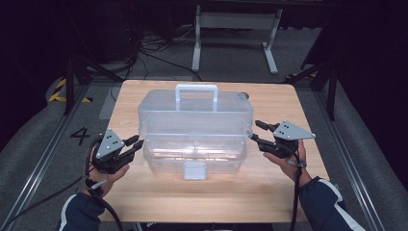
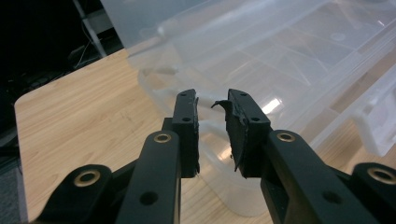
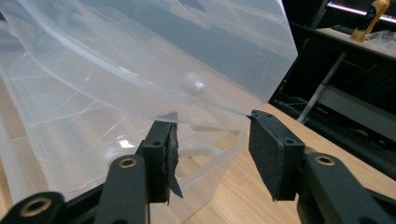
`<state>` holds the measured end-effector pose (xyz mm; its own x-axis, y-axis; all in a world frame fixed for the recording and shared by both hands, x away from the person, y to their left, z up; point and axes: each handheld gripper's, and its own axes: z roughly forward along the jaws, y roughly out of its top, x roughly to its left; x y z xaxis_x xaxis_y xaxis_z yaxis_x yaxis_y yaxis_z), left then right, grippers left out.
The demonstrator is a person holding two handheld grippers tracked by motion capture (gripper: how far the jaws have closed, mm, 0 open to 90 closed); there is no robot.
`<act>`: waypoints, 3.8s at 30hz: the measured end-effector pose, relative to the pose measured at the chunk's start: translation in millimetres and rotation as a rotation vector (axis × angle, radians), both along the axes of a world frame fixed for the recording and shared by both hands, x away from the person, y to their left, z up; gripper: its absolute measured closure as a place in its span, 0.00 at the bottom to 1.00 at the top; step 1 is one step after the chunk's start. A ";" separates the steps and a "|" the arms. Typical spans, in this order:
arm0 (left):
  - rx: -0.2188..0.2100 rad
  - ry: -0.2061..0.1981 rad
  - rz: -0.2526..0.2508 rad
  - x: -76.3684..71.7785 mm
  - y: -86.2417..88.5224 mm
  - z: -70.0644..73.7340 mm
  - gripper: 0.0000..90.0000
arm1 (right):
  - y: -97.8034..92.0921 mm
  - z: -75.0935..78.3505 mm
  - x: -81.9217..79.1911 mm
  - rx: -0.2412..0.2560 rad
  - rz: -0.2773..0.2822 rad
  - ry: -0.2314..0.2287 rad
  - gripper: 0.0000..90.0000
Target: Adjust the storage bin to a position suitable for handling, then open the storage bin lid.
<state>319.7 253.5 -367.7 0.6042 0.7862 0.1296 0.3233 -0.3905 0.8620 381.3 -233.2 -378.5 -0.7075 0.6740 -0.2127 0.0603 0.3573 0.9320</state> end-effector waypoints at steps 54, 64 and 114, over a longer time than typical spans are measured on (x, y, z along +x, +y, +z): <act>0.093 0.337 -0.048 -14.8 31.5 -110.0 0.28 | 33.0 62.4 39.0 0.059 -0.192 -0.183 0.86; 0.105 0.326 -0.040 -14.6 33.3 -109.6 0.28 | 39.1 69.5 51.7 0.055 -0.243 -0.204 0.93; 0.092 0.302 -0.042 -9.1 34.4 -113.2 0.21 | 36.6 87.6 127.8 0.071 -0.231 -0.040 0.93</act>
<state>310.6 287.9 -480.9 0.6577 0.7533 0.0085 0.5414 -0.4804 0.6900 509.1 -196.6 -290.9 -0.5248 0.8312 -0.1834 0.0958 0.2718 0.9576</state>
